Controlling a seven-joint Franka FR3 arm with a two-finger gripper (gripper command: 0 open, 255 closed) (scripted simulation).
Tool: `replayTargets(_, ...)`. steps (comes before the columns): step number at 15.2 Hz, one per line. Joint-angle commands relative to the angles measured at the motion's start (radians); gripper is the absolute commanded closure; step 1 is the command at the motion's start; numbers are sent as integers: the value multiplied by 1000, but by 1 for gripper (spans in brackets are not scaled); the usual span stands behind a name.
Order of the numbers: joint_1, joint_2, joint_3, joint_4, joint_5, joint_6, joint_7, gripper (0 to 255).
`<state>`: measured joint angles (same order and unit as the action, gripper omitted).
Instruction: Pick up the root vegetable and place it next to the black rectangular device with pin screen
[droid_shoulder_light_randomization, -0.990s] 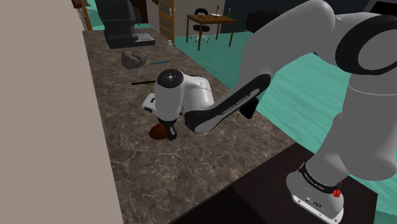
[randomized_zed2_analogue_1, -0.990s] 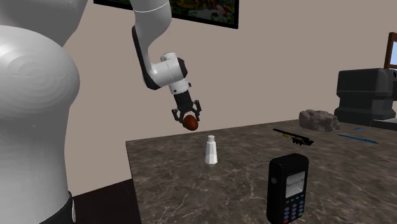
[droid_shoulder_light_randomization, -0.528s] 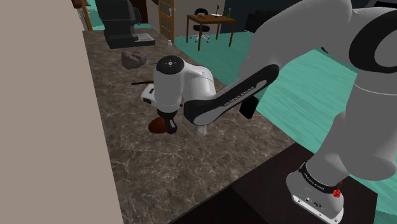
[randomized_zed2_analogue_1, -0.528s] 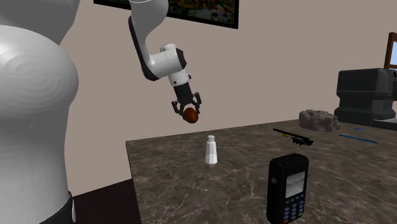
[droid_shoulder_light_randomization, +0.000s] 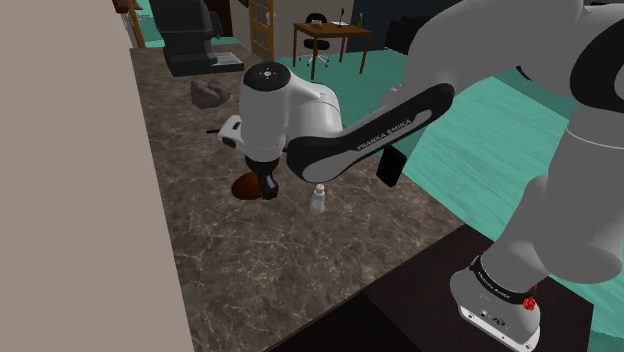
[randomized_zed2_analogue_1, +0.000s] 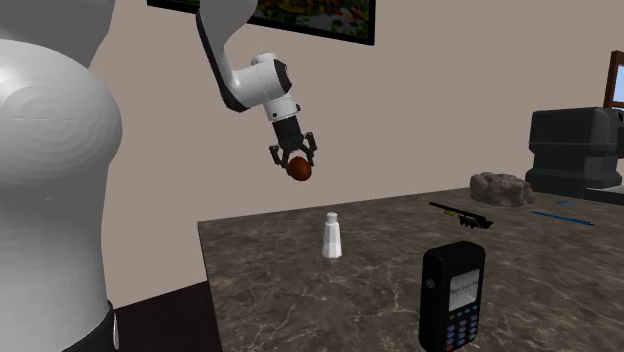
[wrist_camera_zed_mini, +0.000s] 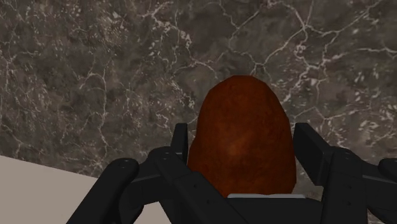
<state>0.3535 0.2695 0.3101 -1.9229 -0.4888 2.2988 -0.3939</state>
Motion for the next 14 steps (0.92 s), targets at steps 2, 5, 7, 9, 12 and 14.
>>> replayTargets(2, -3, -19, 6, 18, 19, -33, -20, 255)
replayTargets(5, -5, -37, 11, 35, 37, -64, -39, 255)
replayTargets(7, -6, -48, 14, 48, 47, -85, -51, 255)
replayTargets(9, -7, -58, 16, 61, 58, -106, -62, 255)
replayTargets(12, -38, -123, 8, -15, 84, -78, -103, 255)
replayTargets(14, -66, -182, -4, -91, 107, -44, -143, 255)
